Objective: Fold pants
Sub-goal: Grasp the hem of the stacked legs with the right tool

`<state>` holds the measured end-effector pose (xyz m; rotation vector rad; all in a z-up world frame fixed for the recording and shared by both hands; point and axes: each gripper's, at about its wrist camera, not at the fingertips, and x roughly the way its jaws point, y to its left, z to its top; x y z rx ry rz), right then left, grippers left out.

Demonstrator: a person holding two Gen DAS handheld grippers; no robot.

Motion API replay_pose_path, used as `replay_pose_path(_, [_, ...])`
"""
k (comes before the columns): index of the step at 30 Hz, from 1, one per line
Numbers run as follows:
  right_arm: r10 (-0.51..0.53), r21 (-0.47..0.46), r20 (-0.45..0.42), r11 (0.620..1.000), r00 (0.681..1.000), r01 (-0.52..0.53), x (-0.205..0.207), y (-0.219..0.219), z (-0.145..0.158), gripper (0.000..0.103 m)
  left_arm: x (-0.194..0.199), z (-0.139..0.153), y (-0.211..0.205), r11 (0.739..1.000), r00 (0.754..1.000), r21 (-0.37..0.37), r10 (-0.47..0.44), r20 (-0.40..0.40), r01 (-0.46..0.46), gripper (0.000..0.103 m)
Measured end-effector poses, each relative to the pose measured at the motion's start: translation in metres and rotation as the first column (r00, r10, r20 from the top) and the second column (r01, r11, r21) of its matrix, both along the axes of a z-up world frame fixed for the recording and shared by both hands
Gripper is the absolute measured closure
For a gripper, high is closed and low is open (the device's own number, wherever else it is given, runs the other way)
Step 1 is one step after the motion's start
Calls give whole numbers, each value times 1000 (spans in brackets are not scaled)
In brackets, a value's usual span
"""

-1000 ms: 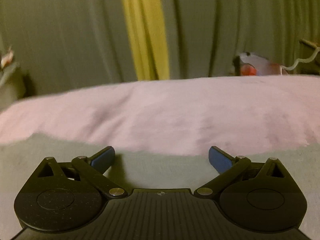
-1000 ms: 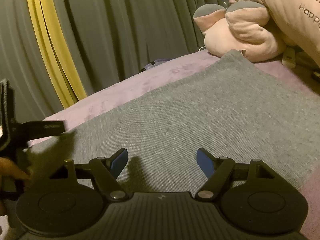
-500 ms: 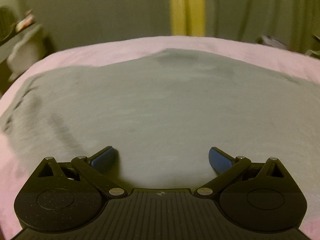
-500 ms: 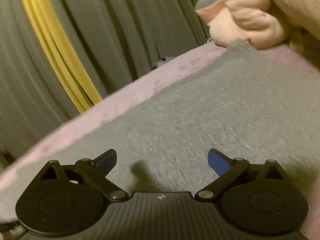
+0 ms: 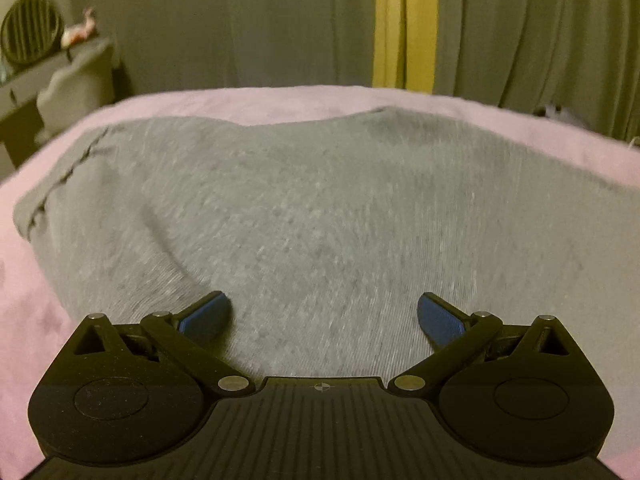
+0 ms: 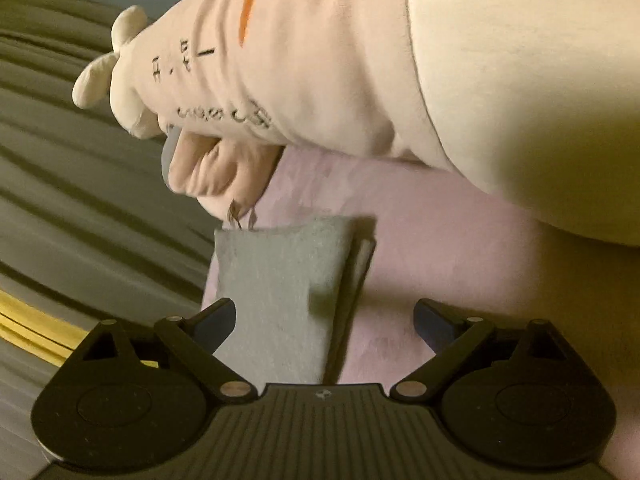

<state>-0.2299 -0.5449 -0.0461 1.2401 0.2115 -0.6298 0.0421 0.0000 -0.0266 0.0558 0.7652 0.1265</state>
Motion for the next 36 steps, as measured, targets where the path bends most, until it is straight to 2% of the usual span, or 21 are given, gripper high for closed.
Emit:
replay_pose_path(5, [20,-71,0,997,1000,-20,25,-11,1,6,1,-1,6,999,1000,-34,8,9,-8,0])
replay_pose_path(6, [15,-77,7,997,1000,-14,26,-8,0,11,2,-1,6,999,1000,-35,9,9,-9,0])
replay_pose_path(8, [-5,-73,-6,997,1000,5,26,-14,-4,25,2,-3,3,1000,1000,-20,9,9,-9,0])
replay_pose_path(9, [-15,-73,-7,997,1000,14,26,-14,-5,38,3,-4,1,1000,1000,-7,9,8,-9,0])
replay_pose_path(10, [-26,-64,-12,998,1000,25,25,-16,-7,58,2,-4,0,1000,1000,0,10,8,-10,0])
replay_pose_path(12, [-42,-31,-26,999,999,41,21,-20,-14,83,1,-5,0,1000,1000,-5,15,14,-15,0])
replay_pose_path(14, [-32,-17,17,999,999,32,16,-20,-18,85,1,-4,1,1000,1000,-11,16,16,-16,0])
replay_pose_path(18, [-10,-23,28,1000,1000,10,16,-19,-18,83,1,-5,1,1000,1000,-9,18,19,-18,0])
replay_pose_path(22, [-12,-20,3,1000,1000,12,23,-19,-14,82,0,-3,3,1000,1000,-26,17,19,-17,0])
replay_pose_path(27, [16,-66,-105,998,994,-23,37,-19,-1,85,-7,11,10,997,1000,-80,18,-3,-18,0])
replay_pose_path(28, [28,-94,-156,995,987,-43,43,-17,6,89,-9,16,12,996,1000,-86,28,-7,-28,0])
replay_pose_path(30, [55,-164,-227,982,972,-94,55,-12,24,91,-19,28,20,993,999,-107,53,9,-51,0])
replay_pose_path(32, [85,-294,-280,941,956,-170,72,7,55,92,-30,40,28,991,997,-119,72,29,-68,0])
replay_pose_path(33, [109,-382,-303,896,947,-225,83,23,75,92,-36,45,33,989,996,-126,80,44,-74,0])
replay_pose_path(34, [143,-483,-333,823,932,-299,97,47,96,92,-42,50,38,988,994,-134,89,61,-80,0])
replay_pose_path(36, [264,-632,-366,634,892,-447,126,107,133,92,-52,59,48,985,991,-149,100,87,-86,0])
